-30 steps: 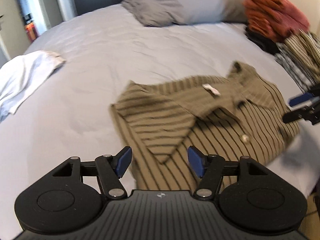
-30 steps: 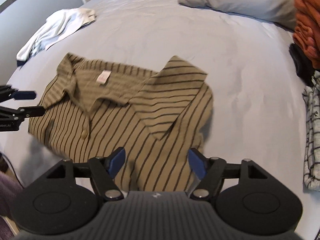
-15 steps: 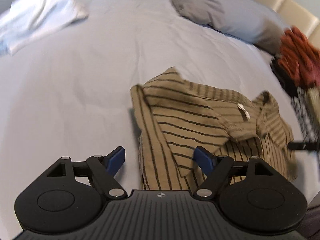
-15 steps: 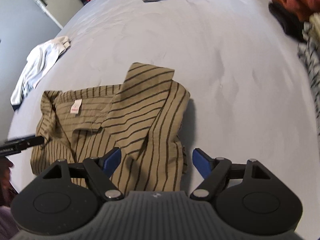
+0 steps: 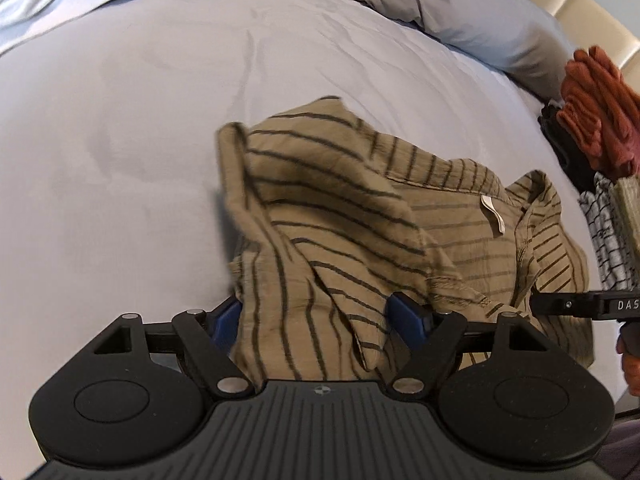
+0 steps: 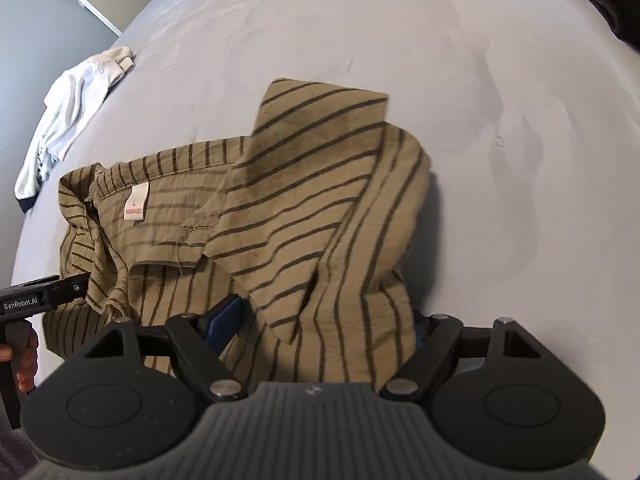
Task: Fold clothes
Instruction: 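Grasp the folded shirt with the left tool and lift it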
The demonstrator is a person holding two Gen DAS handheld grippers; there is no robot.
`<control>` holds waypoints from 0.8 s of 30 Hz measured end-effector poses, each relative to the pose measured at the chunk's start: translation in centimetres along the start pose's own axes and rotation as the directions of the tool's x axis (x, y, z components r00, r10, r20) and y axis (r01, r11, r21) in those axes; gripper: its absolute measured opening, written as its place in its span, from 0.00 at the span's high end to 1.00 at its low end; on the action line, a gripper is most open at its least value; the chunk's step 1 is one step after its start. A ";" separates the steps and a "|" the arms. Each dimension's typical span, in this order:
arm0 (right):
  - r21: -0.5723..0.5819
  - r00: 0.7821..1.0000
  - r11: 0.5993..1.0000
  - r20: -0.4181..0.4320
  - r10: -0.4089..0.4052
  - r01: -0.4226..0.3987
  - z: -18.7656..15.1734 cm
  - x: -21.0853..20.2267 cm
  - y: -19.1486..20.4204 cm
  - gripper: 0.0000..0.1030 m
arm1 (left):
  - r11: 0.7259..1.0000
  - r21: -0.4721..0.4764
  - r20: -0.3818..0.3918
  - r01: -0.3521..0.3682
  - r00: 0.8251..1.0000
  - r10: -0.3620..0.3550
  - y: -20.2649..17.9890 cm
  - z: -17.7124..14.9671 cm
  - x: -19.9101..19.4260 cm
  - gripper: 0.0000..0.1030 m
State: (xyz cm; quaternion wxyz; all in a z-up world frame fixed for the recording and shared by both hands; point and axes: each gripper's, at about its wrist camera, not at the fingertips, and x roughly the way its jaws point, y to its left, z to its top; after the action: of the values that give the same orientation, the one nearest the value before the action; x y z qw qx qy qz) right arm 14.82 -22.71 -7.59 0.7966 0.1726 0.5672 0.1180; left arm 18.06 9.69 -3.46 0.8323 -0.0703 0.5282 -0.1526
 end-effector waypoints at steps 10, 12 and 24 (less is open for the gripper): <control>-0.060 0.999 0.998 0.036 -0.022 0.024 0.3 0.9 3.3 0.73 | 0.992 0.111 0.055 -0.060 0.997 0.054 -3.0 -0.3 -0.5 0.68; -0.060 0.999 0.998 0.043 -0.010 0.013 0.4 0.7 3.4 0.77 | 0.992 0.113 0.070 -0.049 0.997 0.041 -3.1 -0.2 -0.9 0.76; -0.095 0.981 0.995 0.189 0.052 -0.035 1.3 -6.2 4.4 0.81 | 0.990 0.140 0.207 -0.015 0.978 -0.014 -5.8 1.3 -5.8 0.85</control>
State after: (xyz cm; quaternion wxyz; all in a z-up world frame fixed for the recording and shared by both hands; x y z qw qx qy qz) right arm 14.03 -21.28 -0.06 0.8516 0.1589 0.4782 0.1442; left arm 15.92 6.10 3.65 0.8858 -0.0270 0.4264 -0.1812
